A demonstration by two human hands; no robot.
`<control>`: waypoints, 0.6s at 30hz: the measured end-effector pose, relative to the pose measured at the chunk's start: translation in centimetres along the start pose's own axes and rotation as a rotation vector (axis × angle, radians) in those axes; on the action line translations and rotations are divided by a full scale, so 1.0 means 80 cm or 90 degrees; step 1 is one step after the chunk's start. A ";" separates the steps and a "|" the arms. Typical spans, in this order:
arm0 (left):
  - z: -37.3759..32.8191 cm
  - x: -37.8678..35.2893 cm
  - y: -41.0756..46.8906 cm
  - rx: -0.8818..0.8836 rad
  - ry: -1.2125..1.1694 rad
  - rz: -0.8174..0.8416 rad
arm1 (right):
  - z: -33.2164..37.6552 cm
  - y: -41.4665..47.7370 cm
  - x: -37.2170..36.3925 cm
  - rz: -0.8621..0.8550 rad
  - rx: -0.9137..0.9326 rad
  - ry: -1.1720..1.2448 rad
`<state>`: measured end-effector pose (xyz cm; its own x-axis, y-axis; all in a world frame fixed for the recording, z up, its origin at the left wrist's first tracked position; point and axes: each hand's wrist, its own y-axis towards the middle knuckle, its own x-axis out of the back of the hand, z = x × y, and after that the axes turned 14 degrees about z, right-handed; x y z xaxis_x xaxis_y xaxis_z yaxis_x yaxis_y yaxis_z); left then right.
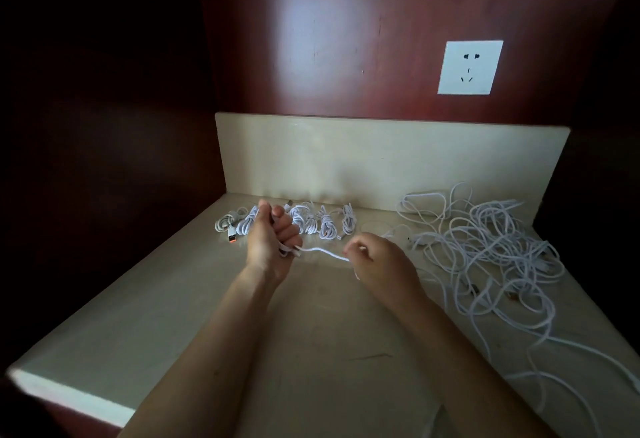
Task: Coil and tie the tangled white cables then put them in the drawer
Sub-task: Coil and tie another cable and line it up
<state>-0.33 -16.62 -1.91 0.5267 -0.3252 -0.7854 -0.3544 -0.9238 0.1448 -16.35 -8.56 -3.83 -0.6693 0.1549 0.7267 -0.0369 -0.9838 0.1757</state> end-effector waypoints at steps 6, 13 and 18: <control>-0.005 0.005 0.002 -0.064 0.139 -0.086 | 0.012 -0.009 -0.005 0.118 0.122 -0.127; 0.009 -0.006 -0.012 -0.057 0.497 -0.051 | 0.028 -0.010 -0.006 0.192 0.175 -0.053; 0.017 -0.010 -0.019 0.114 0.678 0.100 | 0.032 -0.009 -0.005 0.127 0.201 0.067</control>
<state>-1.23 -14.73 -2.32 0.8337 -0.5250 0.1714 -0.5383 -0.8418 0.0401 -14.18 -7.67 -2.54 -0.7132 -0.0625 0.6982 0.3203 -0.9150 0.2452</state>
